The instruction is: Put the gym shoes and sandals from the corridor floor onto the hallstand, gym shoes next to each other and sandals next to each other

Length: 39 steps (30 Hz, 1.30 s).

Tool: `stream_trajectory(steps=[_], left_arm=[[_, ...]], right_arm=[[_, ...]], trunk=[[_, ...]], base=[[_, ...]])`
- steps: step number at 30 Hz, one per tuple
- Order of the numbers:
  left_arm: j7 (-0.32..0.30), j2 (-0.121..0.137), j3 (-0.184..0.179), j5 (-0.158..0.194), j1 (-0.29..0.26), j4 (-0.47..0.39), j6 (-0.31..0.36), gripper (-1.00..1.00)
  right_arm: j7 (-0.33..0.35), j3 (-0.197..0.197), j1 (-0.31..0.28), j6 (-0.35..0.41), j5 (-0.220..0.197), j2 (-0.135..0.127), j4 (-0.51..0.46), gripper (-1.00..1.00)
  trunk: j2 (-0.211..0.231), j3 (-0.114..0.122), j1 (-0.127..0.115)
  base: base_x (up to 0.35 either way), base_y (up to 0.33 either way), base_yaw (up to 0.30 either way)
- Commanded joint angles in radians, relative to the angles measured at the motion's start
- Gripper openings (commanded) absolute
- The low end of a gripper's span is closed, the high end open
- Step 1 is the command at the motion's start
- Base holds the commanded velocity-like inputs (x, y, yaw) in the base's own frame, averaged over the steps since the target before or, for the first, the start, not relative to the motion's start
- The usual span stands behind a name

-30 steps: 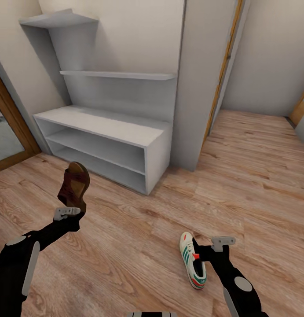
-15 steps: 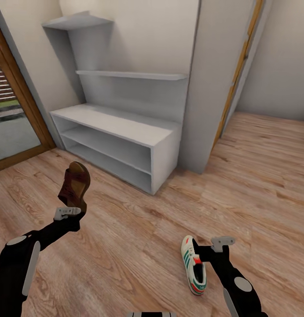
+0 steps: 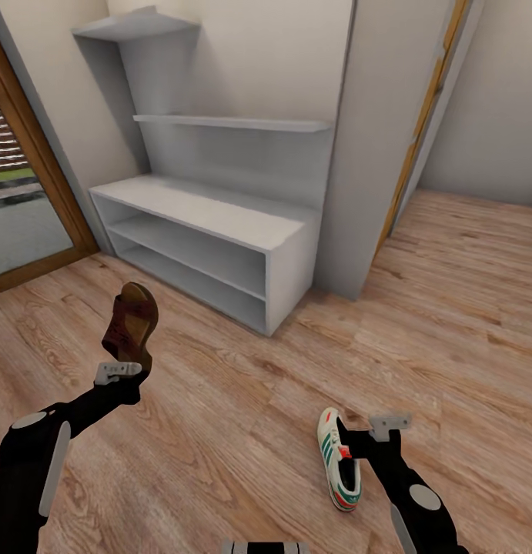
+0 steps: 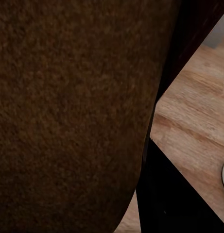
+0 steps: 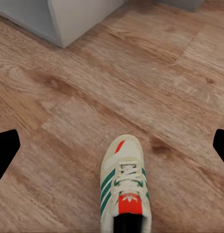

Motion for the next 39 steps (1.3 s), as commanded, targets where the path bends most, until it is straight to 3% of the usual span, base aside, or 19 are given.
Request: stream_trajectory(steps=[1, 8, 15, 16, 18, 25, 39], left_arm=[[-0.009, 0.000, 0.002, -0.005, -0.001, -0.001, 0.005, -1.00], [-0.010, 0.000, 0.002, -0.005, -0.001, -0.001, 0.005, -1.00], [-0.010, 0.000, 0.002, -0.005, -0.001, -0.001, 0.005, -1.00], [-0.010, 0.000, 0.002, -0.005, -0.001, -0.001, 0.005, -1.00], [-0.010, 0.000, 0.002, -0.005, -0.001, -0.001, 0.005, -1.00], [-0.010, 0.000, 0.001, -0.005, -0.001, 0.000, 0.005, -1.00], [-0.010, 0.000, -0.005, -0.005, -0.001, 0.000, 0.005, -1.00]], right_arm=[[0.000, 0.001, 0.000, 0.006, 0.000, -0.001, 0.005, 1.00], [0.000, 0.002, 0.000, 0.005, -0.002, -0.001, 0.073, 1.00], [-0.002, 0.002, 0.000, -0.009, 0.001, 0.000, 0.379, 1.00], [-0.002, 0.002, 0.000, -0.009, 0.001, 0.000, 0.387, 1.00], [-0.002, 0.002, 0.000, -0.019, 0.000, -0.001, 0.406, 1.00], [-0.002, 0.002, 0.000, -0.201, 0.005, -0.001, 0.493, 1.00], [-0.002, -0.006, 0.000, -0.220, 0.000, -0.003, 0.527, 1.00]], trunk=[[-0.001, -0.006, 0.000], [-0.002, -0.044, 0.003], [-0.004, -0.082, 0.006], [-0.004, -0.086, 0.007], [-0.004, -0.087, 0.007], [-0.004, -0.087, 0.007], [-0.004, -0.087, 0.007]], base=[[0.000, 0.000, 0.000], [0.000, 0.000, 0.000], [0.000, 0.000, 0.000], [0.000, 0.000, 0.000], [0.000, 0.000, 0.000], [0.000, 0.000, 0.000], [0.000, 0.000, 0.000]])
